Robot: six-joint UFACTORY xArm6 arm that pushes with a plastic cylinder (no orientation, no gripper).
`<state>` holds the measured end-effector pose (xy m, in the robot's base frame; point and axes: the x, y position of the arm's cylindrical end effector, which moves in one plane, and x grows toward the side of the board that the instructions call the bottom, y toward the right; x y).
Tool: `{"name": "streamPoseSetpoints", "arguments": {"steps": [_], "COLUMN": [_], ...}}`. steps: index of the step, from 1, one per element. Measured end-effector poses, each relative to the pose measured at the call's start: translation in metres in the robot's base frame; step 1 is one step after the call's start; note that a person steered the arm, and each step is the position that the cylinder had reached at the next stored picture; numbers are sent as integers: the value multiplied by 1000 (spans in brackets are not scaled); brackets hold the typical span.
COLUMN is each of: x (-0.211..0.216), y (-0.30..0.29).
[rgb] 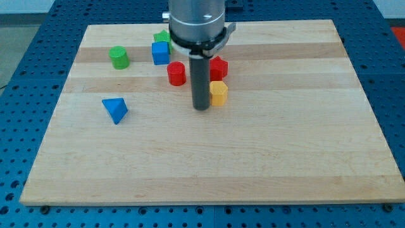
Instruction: Push the blue triangle to the center left
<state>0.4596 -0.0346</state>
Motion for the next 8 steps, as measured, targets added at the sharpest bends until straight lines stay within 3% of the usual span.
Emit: {"name": "streamPoseSetpoints", "arguments": {"steps": [1,2,3,5,6,7,8], "x": [55,32,-25,22,22,21,21], "y": [-54,-112,-138,-170,-216,-226,-191]}}
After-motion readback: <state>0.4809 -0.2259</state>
